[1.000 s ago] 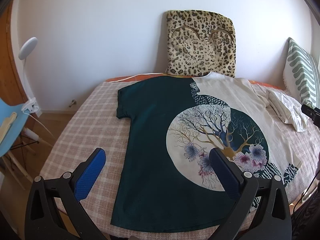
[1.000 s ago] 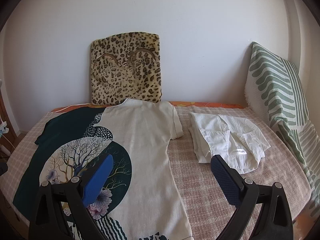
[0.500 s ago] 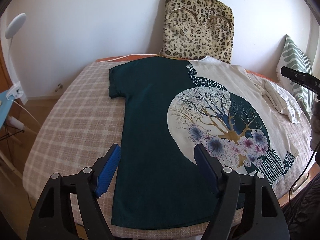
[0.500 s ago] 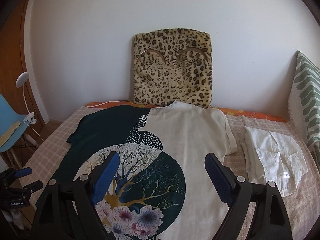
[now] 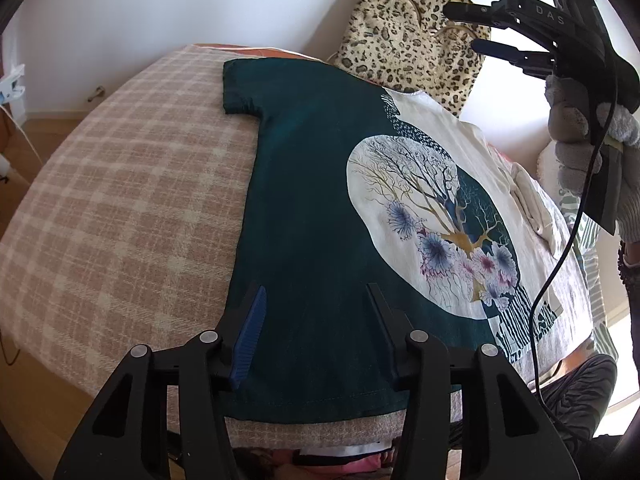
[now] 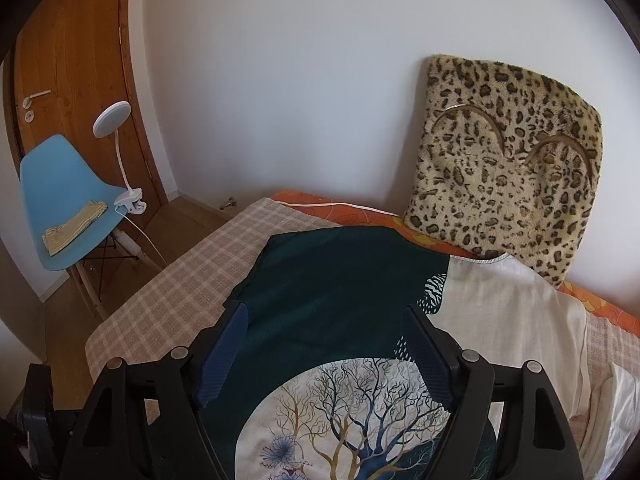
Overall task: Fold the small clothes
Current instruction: 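Lower the left tool to the green hem while the right tool grips the green shoulder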
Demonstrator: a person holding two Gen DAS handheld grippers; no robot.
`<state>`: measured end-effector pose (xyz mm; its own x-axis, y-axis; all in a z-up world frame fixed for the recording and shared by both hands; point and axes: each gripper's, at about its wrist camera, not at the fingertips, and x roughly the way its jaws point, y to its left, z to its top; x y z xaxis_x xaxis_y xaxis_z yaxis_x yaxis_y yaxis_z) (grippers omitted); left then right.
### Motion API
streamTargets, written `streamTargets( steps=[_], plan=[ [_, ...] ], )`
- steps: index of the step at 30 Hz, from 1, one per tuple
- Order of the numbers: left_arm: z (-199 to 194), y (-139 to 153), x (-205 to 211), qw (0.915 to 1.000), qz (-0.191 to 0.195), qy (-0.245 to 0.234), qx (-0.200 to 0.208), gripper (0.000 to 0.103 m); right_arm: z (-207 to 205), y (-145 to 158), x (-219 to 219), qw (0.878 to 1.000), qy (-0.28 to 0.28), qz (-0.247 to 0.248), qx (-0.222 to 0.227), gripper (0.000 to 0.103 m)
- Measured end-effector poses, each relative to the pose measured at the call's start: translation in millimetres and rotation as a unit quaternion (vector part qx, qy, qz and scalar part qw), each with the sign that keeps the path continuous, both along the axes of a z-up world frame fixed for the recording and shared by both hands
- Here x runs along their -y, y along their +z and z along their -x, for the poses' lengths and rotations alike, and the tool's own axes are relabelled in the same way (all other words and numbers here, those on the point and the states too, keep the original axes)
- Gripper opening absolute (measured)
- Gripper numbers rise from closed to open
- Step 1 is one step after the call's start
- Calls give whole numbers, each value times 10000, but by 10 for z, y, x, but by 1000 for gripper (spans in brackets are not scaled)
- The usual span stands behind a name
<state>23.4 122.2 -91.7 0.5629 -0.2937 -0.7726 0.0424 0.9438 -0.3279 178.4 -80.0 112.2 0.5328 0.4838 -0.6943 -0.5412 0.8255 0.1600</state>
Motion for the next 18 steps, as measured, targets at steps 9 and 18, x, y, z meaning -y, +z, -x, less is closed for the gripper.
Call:
streamTargets(
  steps=[9, 18],
  plan=[
    [12, -225, -164, 9990, 274, 60, -340, 34, -733, -461, -1037, 9958, 460, 208, -765, 73],
    [8, -241, -231, 9988, 371, 69, -316, 31, -1312, -944, -1855, 9874, 531, 311, -1459, 72]
  ],
)
